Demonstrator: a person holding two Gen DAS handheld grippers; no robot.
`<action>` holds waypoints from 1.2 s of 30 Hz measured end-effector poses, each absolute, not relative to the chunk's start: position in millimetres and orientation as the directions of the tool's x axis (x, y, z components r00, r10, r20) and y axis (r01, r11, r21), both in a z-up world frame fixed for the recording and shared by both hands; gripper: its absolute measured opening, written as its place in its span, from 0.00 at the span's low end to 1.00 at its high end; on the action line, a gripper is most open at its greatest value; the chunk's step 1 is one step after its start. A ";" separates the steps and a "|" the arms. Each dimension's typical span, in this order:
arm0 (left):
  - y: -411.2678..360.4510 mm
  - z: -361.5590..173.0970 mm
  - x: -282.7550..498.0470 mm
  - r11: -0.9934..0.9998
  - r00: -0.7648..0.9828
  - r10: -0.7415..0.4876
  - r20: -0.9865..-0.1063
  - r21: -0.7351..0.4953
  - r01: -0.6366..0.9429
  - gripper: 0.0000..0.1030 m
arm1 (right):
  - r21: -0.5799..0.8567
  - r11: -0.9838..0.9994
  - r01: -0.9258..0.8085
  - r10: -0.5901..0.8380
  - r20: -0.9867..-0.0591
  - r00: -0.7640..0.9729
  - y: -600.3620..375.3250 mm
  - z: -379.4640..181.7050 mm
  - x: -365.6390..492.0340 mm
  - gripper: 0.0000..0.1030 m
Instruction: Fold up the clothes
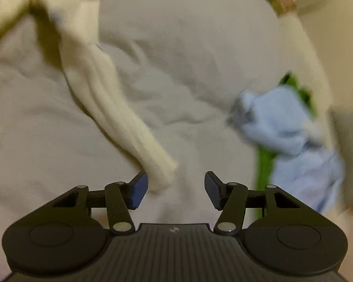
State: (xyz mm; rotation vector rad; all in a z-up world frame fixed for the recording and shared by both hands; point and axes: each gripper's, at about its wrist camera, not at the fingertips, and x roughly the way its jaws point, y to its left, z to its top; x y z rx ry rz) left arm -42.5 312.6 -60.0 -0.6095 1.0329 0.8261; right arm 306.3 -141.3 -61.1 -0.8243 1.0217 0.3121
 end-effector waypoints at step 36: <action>443.0 -78.4 -104.9 0.619 0.333 0.118 -0.936 -0.193 -0.761 0.28 | 0.248 0.904 -0.348 0.347 -0.902 0.259 -51.4 -39.4 204.8 0.82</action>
